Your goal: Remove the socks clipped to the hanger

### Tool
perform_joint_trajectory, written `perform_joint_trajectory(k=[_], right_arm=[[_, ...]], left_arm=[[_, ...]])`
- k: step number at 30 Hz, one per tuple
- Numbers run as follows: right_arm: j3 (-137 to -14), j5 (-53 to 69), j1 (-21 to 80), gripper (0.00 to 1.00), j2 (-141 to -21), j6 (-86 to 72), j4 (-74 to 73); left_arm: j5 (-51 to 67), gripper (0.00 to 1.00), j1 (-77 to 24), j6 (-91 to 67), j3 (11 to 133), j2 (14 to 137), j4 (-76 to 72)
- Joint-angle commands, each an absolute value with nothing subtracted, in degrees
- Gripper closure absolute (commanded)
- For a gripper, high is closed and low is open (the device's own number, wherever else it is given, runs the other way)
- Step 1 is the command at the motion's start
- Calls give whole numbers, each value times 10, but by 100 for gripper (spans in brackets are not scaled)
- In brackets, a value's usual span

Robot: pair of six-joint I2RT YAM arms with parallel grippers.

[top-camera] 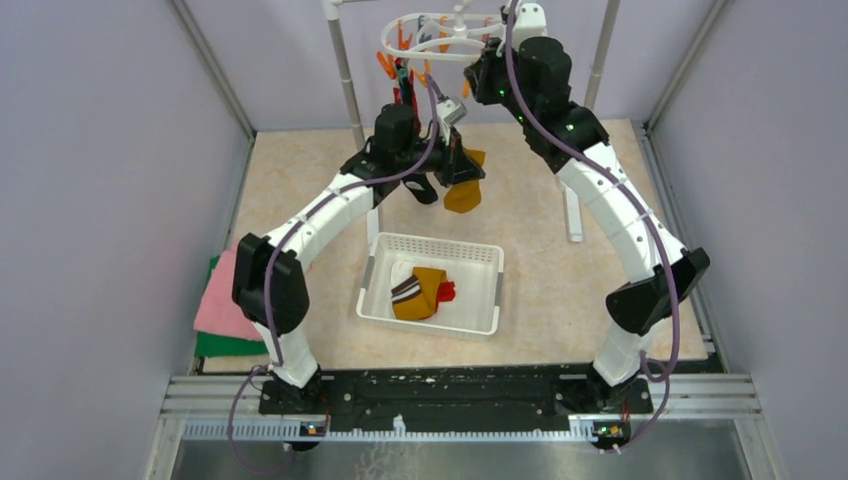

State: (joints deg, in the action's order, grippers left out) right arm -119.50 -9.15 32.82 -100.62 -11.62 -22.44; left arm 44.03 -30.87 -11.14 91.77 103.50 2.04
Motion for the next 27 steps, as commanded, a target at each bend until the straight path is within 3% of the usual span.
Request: perform_joint_trajectory(k=[1, 8, 11, 16, 23, 26, 27], right_arm=[[-1177, -70, 315, 100, -978, -137, -193], [-1171, -48, 303, 100, -957, -142, -208], [-1169, -36, 289, 100, -945, -161, -213], [-1168, -29, 267, 100, -931, -176, -226], [-1181, -27, 256, 100, -932, -178, -248], [-1180, -25, 255, 100, -932, -181, -248], [-1180, -25, 254, 100, -933, -182, -248]], left_arm=[[458, 100, -305, -36, 890, 959, 100], [488, 100, -304, 237, 833, 917, 382], [462, 96, -304, 319, 805, 918, 460], [413, 100, -304, 405, 761, 919, 499], [421, 99, -313, 558, 707, 887, 548], [399, 83, -322, 580, 689, 880, 536], [392, 67, -324, 582, 690, 880, 535]])
